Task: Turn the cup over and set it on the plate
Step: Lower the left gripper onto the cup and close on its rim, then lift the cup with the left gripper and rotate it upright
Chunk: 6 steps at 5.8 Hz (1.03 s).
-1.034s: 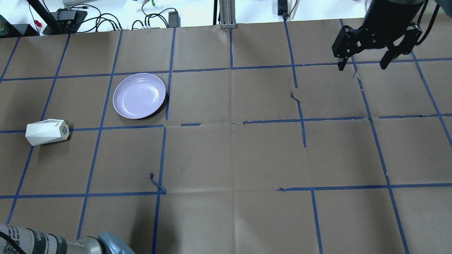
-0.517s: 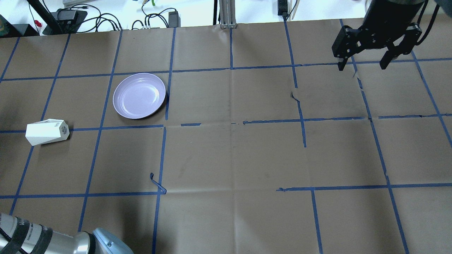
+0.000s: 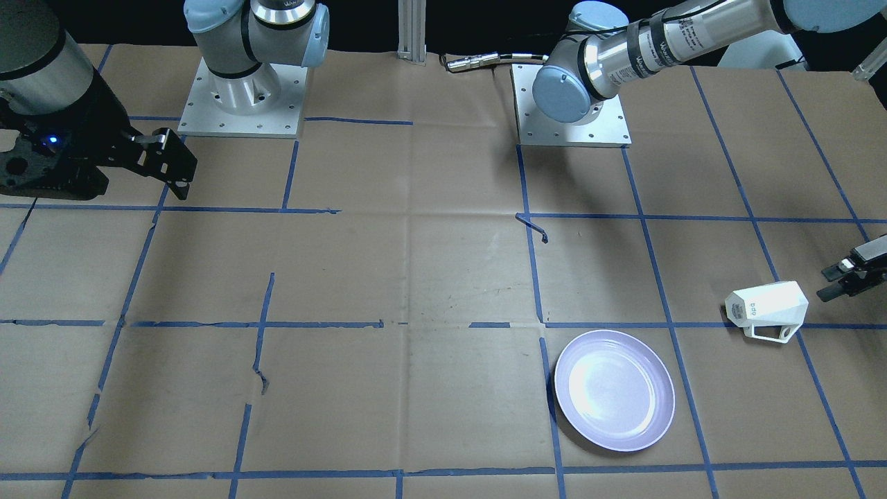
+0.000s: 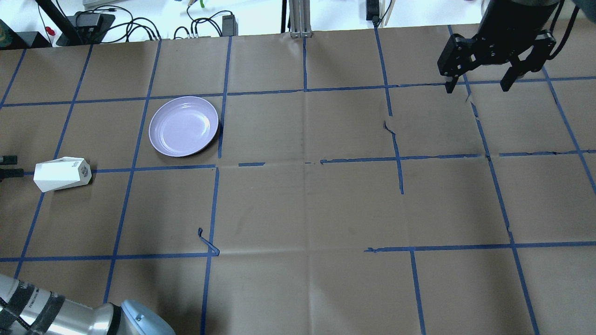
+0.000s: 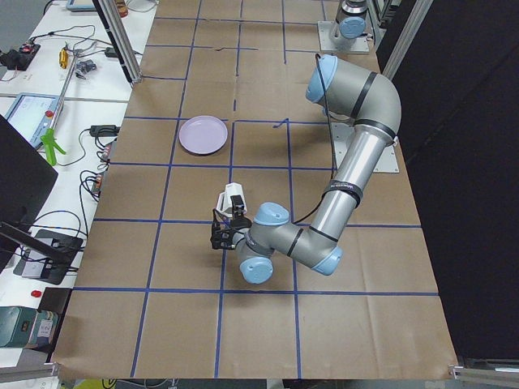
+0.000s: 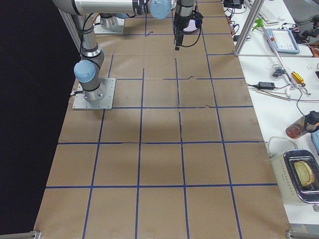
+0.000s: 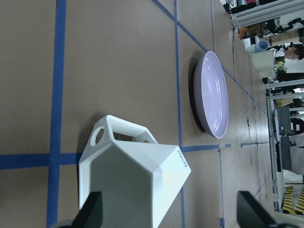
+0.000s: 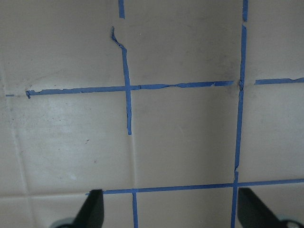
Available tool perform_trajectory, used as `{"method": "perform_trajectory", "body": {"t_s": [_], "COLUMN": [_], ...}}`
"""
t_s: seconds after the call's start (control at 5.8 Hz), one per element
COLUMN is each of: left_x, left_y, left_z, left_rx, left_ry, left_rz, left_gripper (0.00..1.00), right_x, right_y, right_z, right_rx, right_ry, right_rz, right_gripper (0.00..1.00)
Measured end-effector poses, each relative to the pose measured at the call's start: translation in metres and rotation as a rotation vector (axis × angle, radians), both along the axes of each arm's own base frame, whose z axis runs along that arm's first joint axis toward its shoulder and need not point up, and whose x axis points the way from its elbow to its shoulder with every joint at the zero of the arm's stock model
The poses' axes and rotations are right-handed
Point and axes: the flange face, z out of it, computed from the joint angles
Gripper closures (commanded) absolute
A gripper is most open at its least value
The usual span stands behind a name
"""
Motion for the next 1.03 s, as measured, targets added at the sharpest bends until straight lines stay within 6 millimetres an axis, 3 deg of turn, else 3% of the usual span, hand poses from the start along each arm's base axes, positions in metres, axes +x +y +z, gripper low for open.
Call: {"method": "perform_trajectory", "body": {"t_s": [0.17, 0.34, 0.52, 0.69, 1.03], "left_x": [-0.006, -0.012, -0.017, -0.019, -0.023], "left_y": [0.001, 0.001, -0.001, -0.002, -0.001], "left_z": [-0.019, -0.033, -0.040, -0.043, -0.044], "left_rx": [-0.002, -0.009, -0.022, -0.029, -0.024], "left_ry": [0.069, 0.121, 0.142, 0.152, 0.174], "left_rz": [0.001, -0.002, -0.008, -0.008, -0.007], "left_gripper": [0.00, 0.15, 0.65, 0.97, 1.00], "right_x": [0.000, 0.000, 0.000, 0.000, 0.000], "right_y": [0.000, 0.000, 0.000, 0.000, 0.000], "right_z": [0.000, 0.000, 0.000, 0.000, 0.000], "right_rx": [0.000, 0.000, 0.000, 0.000, 0.000], "right_ry": [0.000, 0.000, 0.000, 0.000, 0.000], "right_rz": [0.000, 0.000, 0.000, 0.000, 0.000], "right_gripper": [0.00, 0.00, 0.00, 0.00, 0.00]}}
